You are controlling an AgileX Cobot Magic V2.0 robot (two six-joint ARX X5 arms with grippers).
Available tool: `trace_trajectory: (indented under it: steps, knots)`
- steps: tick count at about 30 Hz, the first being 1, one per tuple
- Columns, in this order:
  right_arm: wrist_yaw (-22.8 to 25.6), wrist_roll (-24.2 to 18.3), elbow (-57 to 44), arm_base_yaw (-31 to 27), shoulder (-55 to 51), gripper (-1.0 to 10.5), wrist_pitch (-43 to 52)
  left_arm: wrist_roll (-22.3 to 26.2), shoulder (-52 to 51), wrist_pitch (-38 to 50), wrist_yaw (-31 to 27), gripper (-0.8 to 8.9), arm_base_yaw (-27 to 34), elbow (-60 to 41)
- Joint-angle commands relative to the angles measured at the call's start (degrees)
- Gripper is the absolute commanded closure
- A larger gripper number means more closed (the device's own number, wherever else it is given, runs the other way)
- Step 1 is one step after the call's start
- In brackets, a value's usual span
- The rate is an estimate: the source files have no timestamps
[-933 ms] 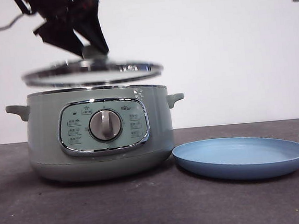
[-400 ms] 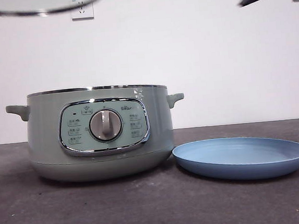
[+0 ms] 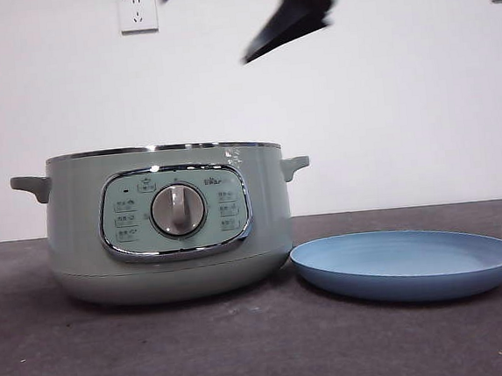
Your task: Take the potato out from the steamer,put the potato on the plate,close the lid
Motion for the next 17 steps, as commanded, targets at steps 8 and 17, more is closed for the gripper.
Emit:
trace_trajectory:
  steps: [8, 17]
  knots:
    - [9.5, -2.3, 12.9, 3.8, 17.9, 2.9, -0.1, -1.0, -5.4, -1.7, 0.0, 8.22, 0.2, 0.9]
    - [15.0, -3.2, 13.1, 4.6, 24.2, 2.9, 2.0, -1.2, -5.9, -3.1, 0.1, 8.22, 0.2, 0.9]
